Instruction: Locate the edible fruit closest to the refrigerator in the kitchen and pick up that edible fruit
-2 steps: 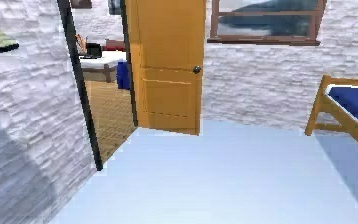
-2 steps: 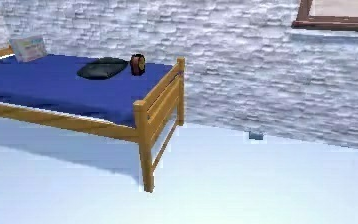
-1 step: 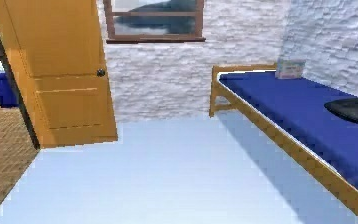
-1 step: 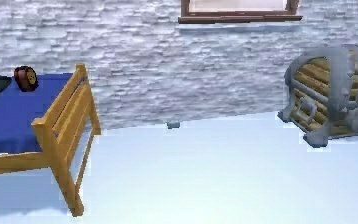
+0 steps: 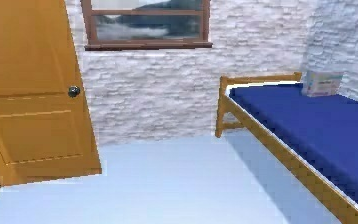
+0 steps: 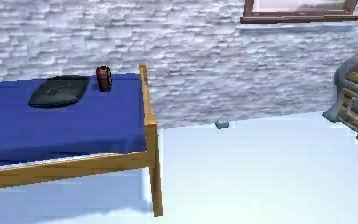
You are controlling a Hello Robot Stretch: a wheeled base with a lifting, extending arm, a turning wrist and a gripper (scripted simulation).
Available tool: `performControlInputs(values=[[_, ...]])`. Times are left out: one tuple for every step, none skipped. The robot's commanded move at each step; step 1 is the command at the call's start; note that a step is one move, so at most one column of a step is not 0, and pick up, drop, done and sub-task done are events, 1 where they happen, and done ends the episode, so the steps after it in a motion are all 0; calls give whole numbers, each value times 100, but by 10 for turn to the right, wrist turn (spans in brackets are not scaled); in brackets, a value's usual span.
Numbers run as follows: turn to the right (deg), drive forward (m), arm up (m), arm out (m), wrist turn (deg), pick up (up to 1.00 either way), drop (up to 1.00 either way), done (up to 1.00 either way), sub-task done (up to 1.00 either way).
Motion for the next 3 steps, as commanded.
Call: performControlInputs(values=[[-450, 0, 0, 0, 0, 0, 0, 0, 0], [0, 100, 0, 0, 0, 0, 0, 0, 0], [0, 25, 0, 0, 0, 0, 0, 0, 0]])
